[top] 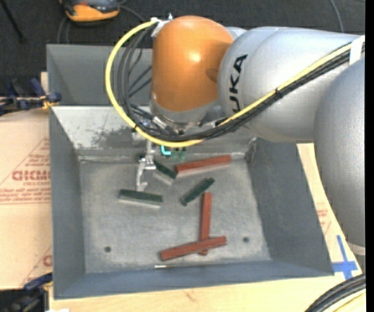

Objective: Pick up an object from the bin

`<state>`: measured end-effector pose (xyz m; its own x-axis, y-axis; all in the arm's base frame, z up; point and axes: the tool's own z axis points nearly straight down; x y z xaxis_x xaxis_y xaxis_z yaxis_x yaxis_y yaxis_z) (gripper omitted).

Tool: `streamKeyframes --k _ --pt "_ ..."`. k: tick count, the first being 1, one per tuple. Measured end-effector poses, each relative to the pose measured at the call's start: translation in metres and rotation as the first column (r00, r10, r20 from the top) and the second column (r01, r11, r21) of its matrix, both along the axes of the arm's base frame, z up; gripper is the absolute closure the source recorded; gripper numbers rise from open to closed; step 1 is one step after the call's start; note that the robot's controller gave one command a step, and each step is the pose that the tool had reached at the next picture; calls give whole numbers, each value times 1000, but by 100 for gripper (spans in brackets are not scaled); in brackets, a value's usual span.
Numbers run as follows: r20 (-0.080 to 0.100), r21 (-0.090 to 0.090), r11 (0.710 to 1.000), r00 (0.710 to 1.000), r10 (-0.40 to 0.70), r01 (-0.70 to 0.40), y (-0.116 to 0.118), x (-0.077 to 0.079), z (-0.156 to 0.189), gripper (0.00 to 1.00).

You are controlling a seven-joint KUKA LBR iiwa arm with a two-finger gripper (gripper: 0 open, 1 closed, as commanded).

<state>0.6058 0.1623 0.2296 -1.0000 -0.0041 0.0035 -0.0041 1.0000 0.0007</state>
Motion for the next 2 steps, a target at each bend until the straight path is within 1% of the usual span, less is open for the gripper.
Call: streamKeyframes --k 1,2 --pt "8 1 1000 1000 -3 3 -1 2 5 0" --pt "14 3 1000 1000 13 -13 -7 -16 -142 100"
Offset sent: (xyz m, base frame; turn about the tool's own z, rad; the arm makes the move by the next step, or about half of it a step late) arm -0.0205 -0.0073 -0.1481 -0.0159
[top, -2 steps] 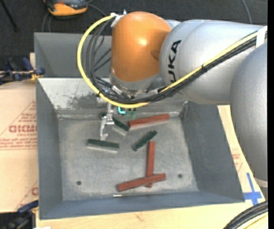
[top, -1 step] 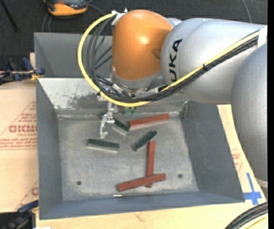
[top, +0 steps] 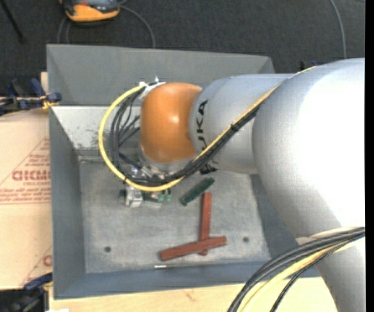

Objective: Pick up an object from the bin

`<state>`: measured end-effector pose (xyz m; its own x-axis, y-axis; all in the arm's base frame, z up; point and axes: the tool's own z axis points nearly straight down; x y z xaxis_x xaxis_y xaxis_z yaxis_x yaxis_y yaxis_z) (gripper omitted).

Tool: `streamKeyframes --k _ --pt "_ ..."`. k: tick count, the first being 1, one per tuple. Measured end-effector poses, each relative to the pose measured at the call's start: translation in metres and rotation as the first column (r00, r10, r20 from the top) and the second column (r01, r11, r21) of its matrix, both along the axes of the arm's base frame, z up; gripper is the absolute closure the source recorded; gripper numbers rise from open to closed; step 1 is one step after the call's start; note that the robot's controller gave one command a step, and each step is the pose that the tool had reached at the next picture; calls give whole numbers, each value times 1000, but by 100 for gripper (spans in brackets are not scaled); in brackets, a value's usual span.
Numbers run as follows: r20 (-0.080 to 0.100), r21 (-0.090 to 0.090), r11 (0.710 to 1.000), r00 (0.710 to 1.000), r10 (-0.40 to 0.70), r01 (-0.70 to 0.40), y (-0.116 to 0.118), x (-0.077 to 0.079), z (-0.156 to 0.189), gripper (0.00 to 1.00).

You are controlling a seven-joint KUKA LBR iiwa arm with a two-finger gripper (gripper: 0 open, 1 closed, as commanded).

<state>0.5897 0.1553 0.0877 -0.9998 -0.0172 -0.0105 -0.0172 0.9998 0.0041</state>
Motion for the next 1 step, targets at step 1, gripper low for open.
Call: streamKeyframes --k 1 --pt "2 0 1000 1000 -2 2 0 1 0 100"
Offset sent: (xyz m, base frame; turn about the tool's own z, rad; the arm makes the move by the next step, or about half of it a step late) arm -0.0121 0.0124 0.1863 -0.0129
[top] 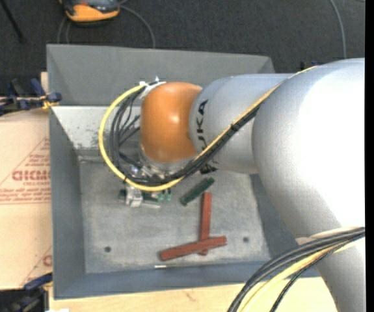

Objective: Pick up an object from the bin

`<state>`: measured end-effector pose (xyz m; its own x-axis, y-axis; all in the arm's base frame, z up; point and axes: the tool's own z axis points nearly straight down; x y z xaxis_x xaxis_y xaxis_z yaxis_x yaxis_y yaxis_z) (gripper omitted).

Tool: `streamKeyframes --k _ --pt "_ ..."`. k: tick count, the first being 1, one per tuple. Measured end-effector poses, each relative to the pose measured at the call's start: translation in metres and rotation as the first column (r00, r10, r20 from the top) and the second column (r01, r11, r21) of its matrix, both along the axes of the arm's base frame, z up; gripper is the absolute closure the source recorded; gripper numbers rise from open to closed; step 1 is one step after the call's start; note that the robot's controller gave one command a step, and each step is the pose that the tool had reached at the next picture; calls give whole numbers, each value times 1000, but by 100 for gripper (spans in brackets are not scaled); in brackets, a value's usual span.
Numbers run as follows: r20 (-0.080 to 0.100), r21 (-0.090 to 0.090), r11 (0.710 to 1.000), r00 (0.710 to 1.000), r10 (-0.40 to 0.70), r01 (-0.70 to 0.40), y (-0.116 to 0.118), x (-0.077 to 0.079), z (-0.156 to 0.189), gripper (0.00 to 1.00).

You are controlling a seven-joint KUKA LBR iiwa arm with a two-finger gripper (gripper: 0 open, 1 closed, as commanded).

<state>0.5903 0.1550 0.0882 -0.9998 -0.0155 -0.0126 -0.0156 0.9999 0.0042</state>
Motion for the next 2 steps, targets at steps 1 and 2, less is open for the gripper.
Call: streamKeyframes --k 1,2 --pt "-1 -2 1000 1000 16 -16 12 -10 192 100" --pt "-8 -3 1000 1000 15 -15 12 -11 187 100"
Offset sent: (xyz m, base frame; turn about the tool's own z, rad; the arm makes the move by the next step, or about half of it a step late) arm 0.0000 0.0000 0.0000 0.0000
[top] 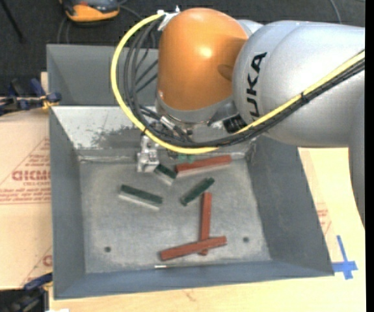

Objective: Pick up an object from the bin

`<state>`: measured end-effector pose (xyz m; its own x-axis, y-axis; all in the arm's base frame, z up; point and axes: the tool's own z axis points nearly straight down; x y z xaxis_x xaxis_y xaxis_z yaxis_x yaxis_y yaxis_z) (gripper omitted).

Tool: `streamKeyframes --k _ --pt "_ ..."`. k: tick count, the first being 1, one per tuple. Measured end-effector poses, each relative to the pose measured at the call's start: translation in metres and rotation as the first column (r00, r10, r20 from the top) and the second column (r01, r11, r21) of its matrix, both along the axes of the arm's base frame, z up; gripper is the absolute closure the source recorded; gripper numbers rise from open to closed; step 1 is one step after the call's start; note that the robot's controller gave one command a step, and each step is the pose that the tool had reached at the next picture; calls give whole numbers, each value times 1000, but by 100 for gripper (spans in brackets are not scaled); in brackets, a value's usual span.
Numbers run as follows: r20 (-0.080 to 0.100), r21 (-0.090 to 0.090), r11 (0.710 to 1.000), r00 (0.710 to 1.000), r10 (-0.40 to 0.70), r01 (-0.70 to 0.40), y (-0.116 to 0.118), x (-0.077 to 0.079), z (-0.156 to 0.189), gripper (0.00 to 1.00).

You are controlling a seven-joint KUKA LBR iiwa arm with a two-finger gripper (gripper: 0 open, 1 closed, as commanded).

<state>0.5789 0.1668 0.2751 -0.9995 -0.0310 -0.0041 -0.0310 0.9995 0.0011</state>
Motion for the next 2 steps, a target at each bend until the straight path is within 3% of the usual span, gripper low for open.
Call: streamKeyframes --k 1,2 --pt "7 0 999 998 54 -54 12 -4 -40 100" --pt "-3 0 999 999 -45 45 28 -21 -124 0"
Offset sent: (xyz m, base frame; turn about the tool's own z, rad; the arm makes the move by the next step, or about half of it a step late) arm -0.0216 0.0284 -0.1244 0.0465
